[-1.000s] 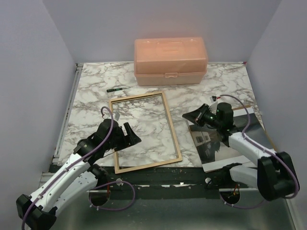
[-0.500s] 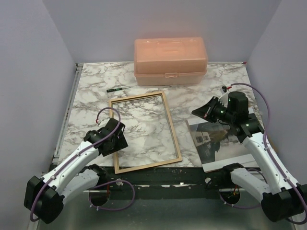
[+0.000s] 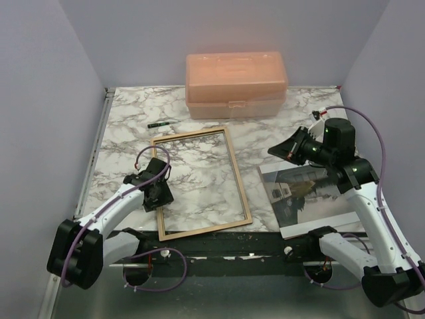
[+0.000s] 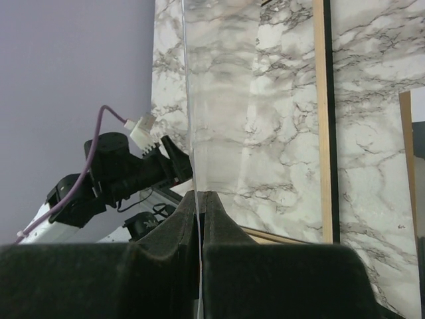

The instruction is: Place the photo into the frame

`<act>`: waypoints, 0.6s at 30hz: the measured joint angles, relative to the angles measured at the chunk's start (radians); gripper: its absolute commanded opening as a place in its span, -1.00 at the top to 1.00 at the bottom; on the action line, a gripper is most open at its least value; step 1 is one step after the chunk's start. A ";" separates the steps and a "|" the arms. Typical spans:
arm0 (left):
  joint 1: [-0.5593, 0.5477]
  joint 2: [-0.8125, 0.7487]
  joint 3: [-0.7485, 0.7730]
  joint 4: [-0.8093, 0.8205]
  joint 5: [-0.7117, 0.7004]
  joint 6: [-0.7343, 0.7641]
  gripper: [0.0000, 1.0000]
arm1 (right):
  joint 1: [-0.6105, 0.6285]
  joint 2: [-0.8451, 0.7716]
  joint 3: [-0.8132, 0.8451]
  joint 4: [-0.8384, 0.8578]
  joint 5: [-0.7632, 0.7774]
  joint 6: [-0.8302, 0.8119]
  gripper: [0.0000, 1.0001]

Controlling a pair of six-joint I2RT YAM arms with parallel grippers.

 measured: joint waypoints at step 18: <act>0.002 0.157 0.059 0.100 0.049 0.180 0.79 | 0.000 0.095 0.207 -0.140 -0.024 -0.103 0.99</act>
